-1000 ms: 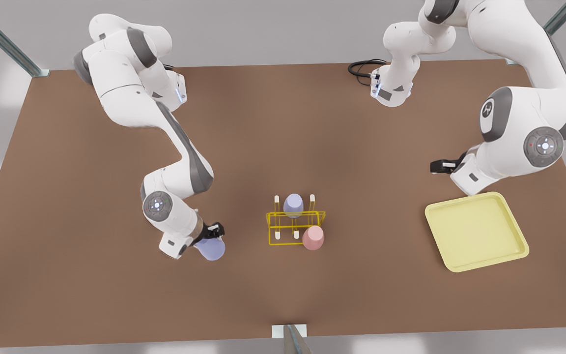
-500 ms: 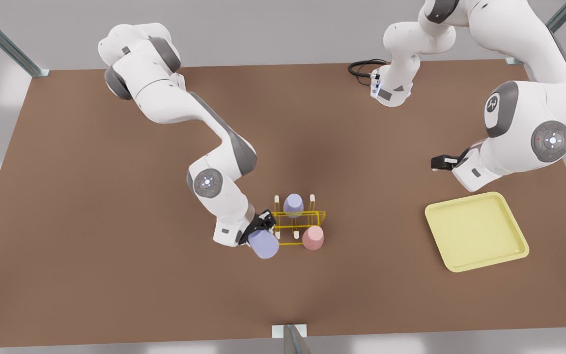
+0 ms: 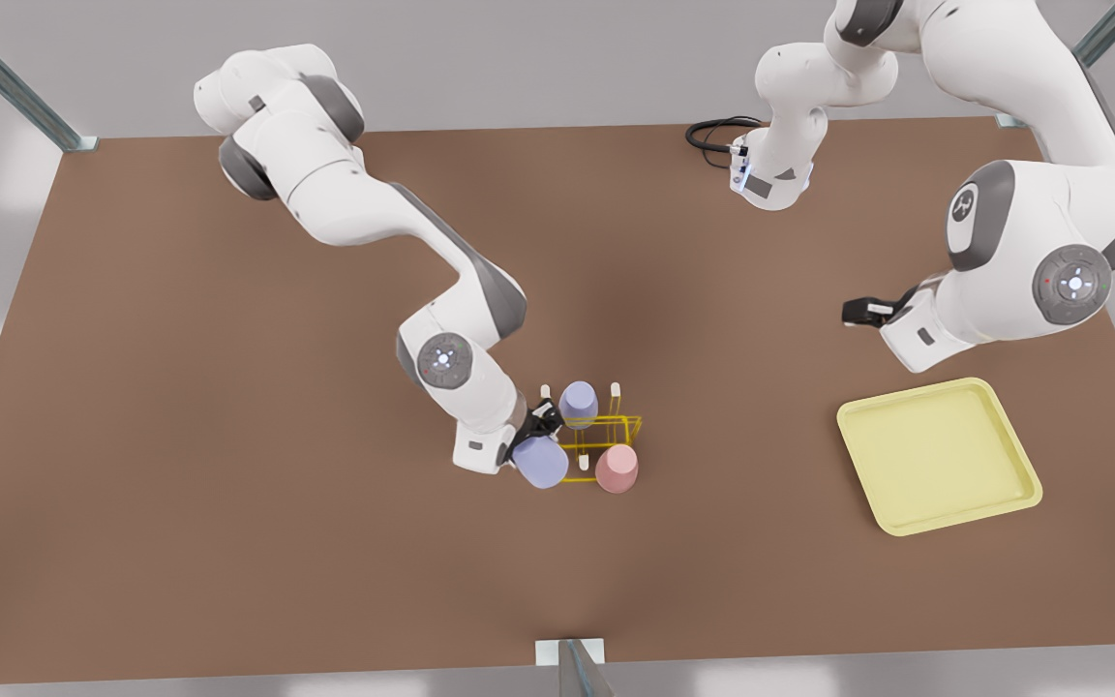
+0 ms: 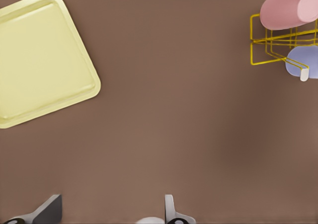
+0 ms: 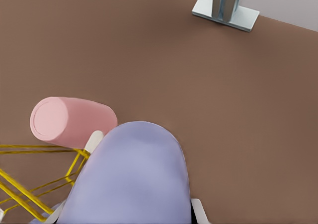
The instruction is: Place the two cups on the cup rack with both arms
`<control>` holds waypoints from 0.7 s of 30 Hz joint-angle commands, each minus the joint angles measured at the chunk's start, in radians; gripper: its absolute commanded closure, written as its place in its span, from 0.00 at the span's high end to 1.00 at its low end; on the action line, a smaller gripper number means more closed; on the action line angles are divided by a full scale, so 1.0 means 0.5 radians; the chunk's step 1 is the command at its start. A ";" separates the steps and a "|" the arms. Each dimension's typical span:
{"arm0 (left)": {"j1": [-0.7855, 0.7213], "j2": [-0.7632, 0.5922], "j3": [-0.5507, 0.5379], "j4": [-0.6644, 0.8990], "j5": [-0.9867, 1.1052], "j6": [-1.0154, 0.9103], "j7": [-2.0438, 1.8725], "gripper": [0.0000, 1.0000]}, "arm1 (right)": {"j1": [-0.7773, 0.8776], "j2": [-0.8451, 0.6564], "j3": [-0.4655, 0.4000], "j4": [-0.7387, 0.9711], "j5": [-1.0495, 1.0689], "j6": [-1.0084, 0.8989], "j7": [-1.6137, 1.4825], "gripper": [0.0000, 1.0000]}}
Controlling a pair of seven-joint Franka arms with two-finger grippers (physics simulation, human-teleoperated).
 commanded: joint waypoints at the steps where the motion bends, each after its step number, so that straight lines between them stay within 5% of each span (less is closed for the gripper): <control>1: 0.008 -0.002 -0.003 0.001 0.000 -0.076 0.031 1.00 | 0.008 0.011 0.000 0.002 -0.011 -0.008 0.027 0.81; 7: 0.018 0.001 -0.003 0.001 -0.028 -0.104 0.031 1.00 | 0.018 0.027 -0.003 0.002 -0.023 -0.017 0.024 0.82; 9: 0.018 0.001 -0.003 0.001 -0.028 -0.107 0.031 1.00 | 0.024 0.030 -0.006 0.002 -0.023 -0.017 0.027 1.00; 15: 0.018 0.001 -0.003 0.001 -0.025 -0.104 0.034 1.00 | 0.036 0.036 -0.012 0.020 -0.023 -0.026 0.011 1.00; 17: 0.015 0.001 -0.003 0.001 -0.022 -0.104 0.025 1.00 | -0.004 -0.139 -0.067 0.023 -0.020 -0.515 0.039 1.00; 19: 0.042 0.001 0.009 0.099 -0.022 -0.076 0.037 1.00 | -0.230 -0.452 -0.227 -0.026 -0.081 -1.365 0.015 1.00; 21: 0.048 0.007 0.009 0.151 -0.016 -0.015 0.043 1.00 | -0.390 -0.709 -0.444 -0.001 -0.174 -1.759 0.021 1.00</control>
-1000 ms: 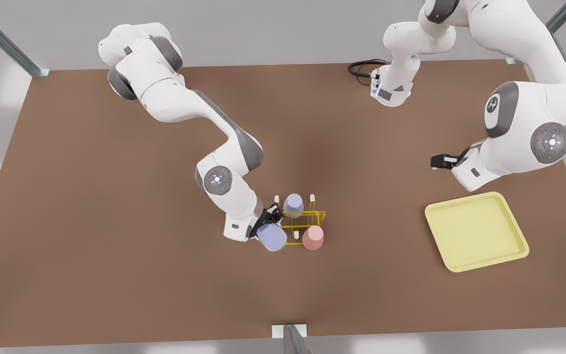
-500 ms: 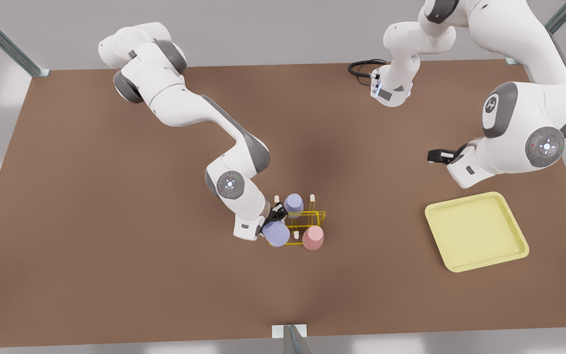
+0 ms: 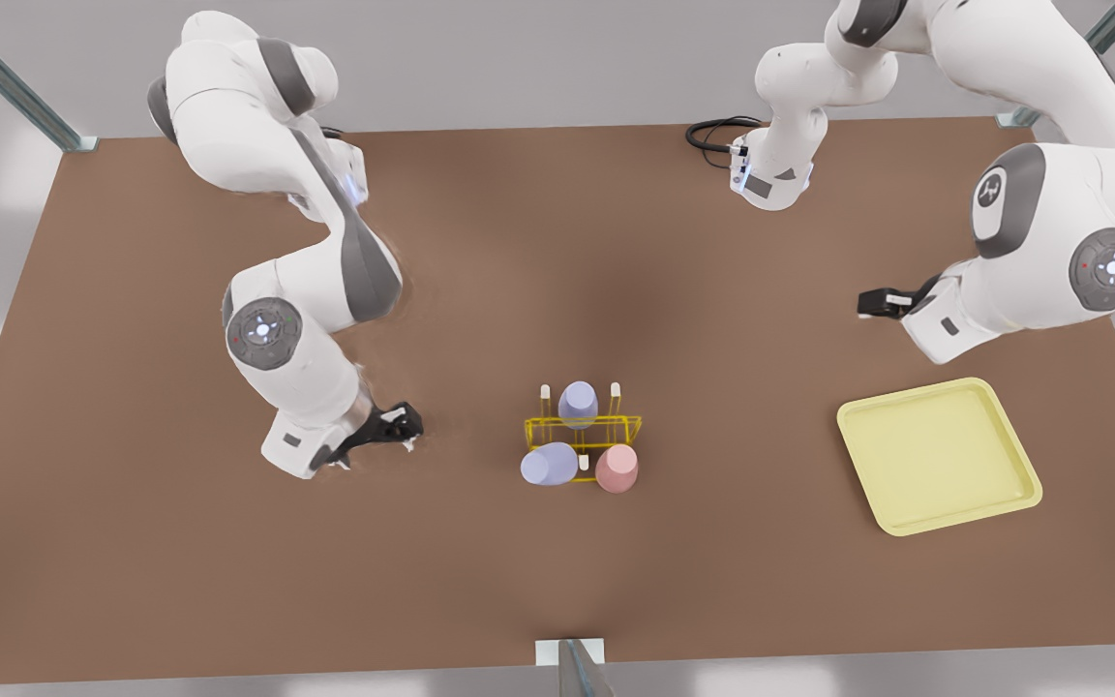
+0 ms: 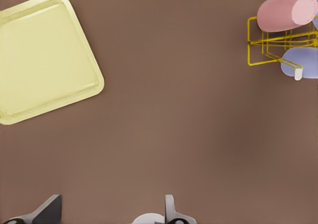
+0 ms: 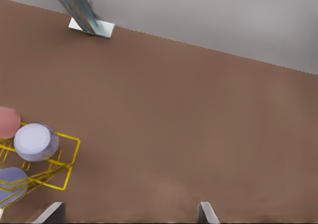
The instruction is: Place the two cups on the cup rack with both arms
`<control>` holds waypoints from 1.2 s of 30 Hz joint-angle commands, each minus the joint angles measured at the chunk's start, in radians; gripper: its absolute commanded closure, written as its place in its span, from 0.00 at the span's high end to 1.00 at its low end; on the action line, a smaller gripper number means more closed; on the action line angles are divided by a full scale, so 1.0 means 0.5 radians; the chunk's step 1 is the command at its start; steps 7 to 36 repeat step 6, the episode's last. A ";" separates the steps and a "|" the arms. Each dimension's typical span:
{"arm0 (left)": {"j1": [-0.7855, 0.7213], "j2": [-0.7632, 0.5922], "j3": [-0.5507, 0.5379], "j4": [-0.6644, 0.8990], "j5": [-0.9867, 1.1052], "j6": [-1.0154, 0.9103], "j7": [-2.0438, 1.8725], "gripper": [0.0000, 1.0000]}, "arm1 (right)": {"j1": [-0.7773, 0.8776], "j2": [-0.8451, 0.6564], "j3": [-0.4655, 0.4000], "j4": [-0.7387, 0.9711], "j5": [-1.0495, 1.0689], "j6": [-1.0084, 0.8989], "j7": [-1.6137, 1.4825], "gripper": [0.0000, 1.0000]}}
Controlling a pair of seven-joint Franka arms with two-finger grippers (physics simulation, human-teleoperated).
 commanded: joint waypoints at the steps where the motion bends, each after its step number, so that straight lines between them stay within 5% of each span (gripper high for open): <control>1: 0.007 0.023 0.005 0.025 0.048 0.082 0.050 1.00 | -0.078 -0.210 -0.193 0.013 -0.096 -1.031 -0.105 1.00; 6: -0.045 0.054 0.005 0.031 0.088 0.014 0.026 1.00 | -0.247 -0.708 -0.178 -0.165 -0.121 -1.185 -0.271 1.00; 36: -0.045 0.054 0.005 0.031 0.088 0.014 0.026 1.00 | -0.247 -0.708 -0.178 -0.165 -0.121 -1.185 -0.271 1.00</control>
